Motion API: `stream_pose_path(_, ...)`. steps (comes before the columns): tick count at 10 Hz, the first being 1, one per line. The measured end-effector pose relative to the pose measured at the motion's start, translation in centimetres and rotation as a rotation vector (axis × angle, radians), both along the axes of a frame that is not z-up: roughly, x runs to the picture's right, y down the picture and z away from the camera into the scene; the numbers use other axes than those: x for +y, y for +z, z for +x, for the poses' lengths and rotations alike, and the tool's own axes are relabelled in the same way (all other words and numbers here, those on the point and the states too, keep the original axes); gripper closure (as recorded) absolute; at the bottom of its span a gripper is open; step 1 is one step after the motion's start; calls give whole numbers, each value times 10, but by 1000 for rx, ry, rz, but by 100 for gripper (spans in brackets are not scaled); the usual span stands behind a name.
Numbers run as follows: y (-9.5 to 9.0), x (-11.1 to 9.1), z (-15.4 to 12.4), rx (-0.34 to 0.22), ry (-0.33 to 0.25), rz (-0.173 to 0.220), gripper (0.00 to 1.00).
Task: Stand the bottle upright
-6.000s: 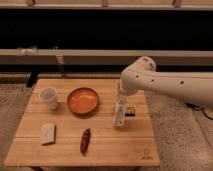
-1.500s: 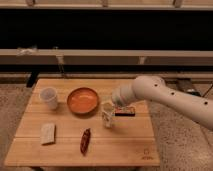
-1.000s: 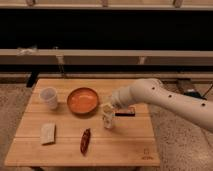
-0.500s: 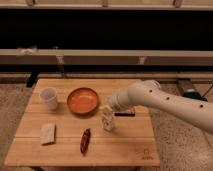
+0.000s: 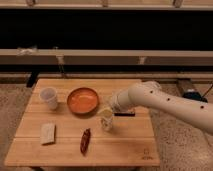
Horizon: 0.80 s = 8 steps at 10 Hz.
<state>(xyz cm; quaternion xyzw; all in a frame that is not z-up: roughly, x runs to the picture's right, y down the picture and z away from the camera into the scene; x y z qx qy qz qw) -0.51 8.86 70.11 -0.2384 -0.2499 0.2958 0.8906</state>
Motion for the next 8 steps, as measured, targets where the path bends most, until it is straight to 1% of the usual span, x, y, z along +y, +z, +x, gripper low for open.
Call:
stream_pose_path(4, -1, 0, 1, -6, 4, -2, 20)
stream_pose_path(8, -2, -6, 9, -60, 30, -24, 20)
